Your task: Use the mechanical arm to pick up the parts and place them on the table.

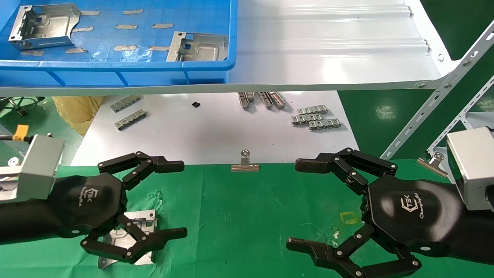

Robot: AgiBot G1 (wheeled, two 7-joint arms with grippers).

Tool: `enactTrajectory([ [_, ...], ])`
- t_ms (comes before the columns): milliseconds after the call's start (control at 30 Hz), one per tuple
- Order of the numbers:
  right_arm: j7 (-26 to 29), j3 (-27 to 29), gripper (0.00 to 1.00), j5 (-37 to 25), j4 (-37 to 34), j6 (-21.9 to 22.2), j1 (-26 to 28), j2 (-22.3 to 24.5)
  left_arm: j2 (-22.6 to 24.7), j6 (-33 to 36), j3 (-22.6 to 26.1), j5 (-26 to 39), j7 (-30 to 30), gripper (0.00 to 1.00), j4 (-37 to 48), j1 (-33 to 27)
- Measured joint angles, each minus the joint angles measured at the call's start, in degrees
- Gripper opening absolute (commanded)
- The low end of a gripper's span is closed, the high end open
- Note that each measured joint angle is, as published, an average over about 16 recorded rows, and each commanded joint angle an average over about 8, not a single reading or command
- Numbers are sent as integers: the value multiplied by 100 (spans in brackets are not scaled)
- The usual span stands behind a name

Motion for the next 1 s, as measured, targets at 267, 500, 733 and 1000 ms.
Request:
enactTrajectory([
  [267, 0, 0, 100, 0, 0, 0, 0, 0, -88, -79, -668, 65, -500, 100, -656, 436],
  [500, 0, 0, 100, 0, 0, 0, 0, 0, -164, -146, -1237, 119, -925, 100, -1213, 807],
  [733, 0, 0, 100, 1, 0, 1, 0, 0, -225, -198, -1700, 162, -1252, 100, -1667, 1109],
  [1000, 0, 0, 100, 1, -1, 1, -1, 1, -253, -223, -1899, 181, -1379, 100, -1861, 1239],
])
